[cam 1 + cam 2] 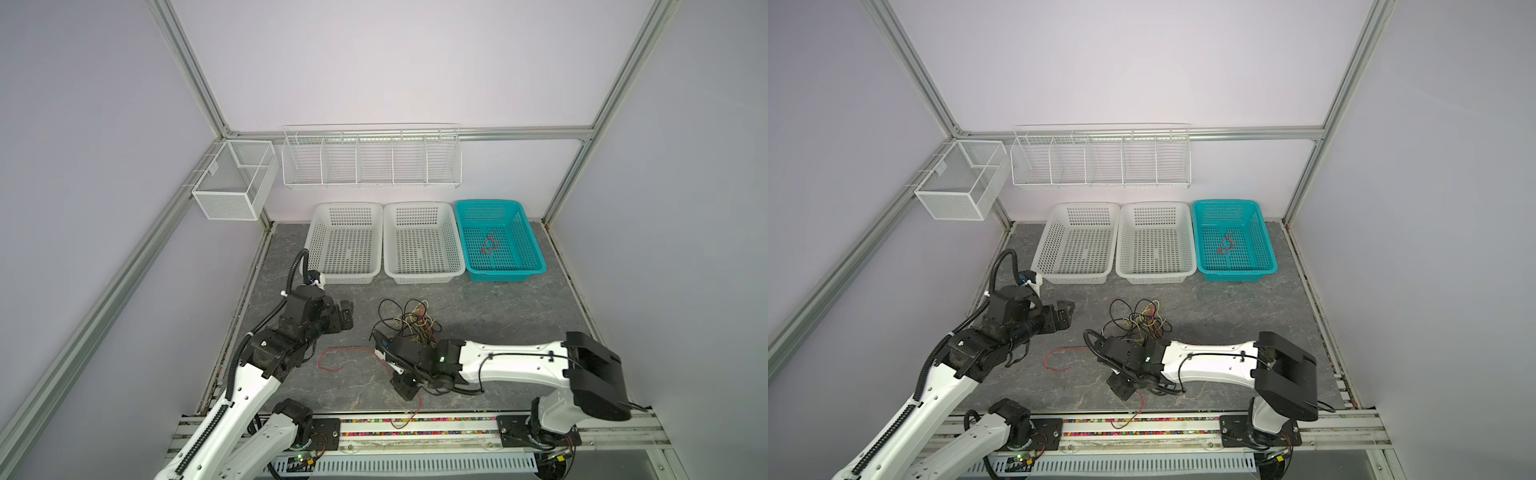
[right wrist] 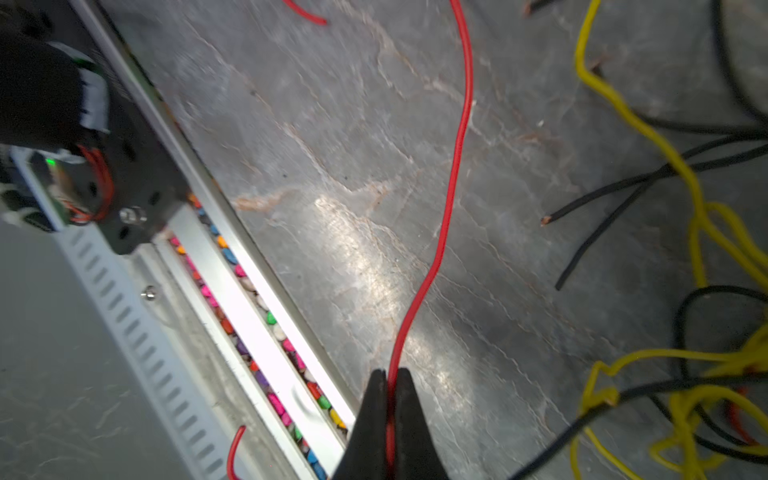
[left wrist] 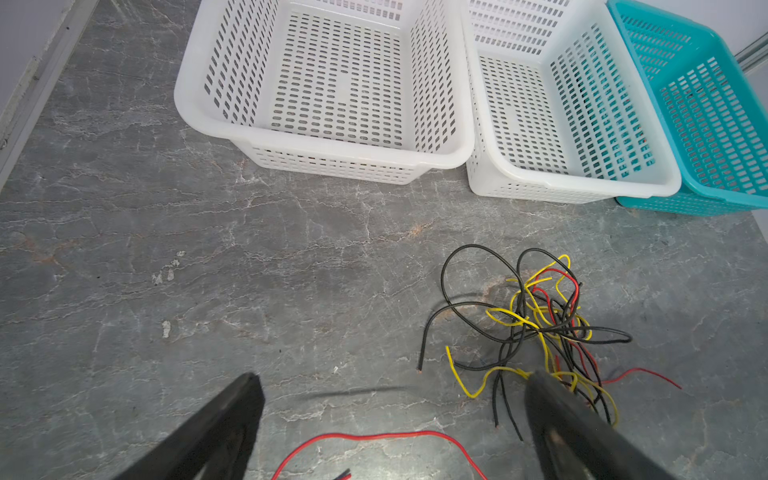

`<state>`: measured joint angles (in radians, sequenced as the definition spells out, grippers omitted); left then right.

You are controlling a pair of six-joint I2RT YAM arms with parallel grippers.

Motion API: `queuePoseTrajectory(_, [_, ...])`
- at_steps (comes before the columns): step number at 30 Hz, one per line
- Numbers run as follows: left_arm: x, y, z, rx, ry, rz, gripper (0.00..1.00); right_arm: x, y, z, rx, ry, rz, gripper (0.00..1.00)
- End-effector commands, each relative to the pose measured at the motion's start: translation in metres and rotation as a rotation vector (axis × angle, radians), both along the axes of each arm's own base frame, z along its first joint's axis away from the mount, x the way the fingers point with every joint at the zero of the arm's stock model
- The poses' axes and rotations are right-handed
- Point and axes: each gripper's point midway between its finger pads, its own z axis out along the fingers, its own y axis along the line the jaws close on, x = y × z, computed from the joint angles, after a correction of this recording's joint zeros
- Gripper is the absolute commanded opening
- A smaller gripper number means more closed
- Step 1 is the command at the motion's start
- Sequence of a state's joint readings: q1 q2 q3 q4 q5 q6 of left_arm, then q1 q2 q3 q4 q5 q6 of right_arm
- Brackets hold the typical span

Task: Untangle the cables
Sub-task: 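Carry the red wire to the teal basket with the right gripper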

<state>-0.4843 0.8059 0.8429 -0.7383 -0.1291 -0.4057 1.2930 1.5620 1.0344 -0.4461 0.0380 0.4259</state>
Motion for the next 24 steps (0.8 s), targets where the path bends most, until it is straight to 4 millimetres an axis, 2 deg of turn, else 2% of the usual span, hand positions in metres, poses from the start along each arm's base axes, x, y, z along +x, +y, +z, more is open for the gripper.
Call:
queuePoseTrajectory(1, [-0.002,0.001,-0.004,0.013,0.005,-0.015,0.99,0.013,-0.017,0.032,0.06,-0.049,-0.056,0.07])
queuePoseTrajectory(4, [-0.002,0.001,-0.004,0.013,0.005,-0.016,0.99,0.028,-0.037,0.058,0.114,-0.087,-0.128,0.07])
queuePoseTrajectory(9, [-0.001,0.001,-0.005,0.014,0.006,-0.015,0.99,0.055,-0.085,0.109,0.186,-0.205,-0.279,0.07])
queuePoseTrajectory(12, [-0.001,0.001,-0.005,0.014,0.008,-0.015,0.99,0.072,-0.119,0.138,0.211,-0.289,-0.386,0.06])
queuePoseTrajectory(14, [-0.001,0.0,-0.005,0.015,0.008,-0.015,0.99,0.085,-0.15,0.158,0.225,-0.352,-0.484,0.06])
queuePoseTrajectory(17, [-0.001,0.0,-0.005,0.015,0.009,-0.016,0.99,0.106,-0.197,0.18,0.251,-0.423,-0.647,0.06])
queuePoseTrajectory(20, [0.0,0.0,-0.006,0.017,0.013,-0.015,0.99,0.127,-0.236,0.198,0.259,-0.47,-0.786,0.06])
queuePoseTrajectory(24, [0.0,0.0,-0.007,0.019,0.018,-0.016,0.99,0.159,-0.269,0.207,0.25,-0.454,-0.94,0.06])
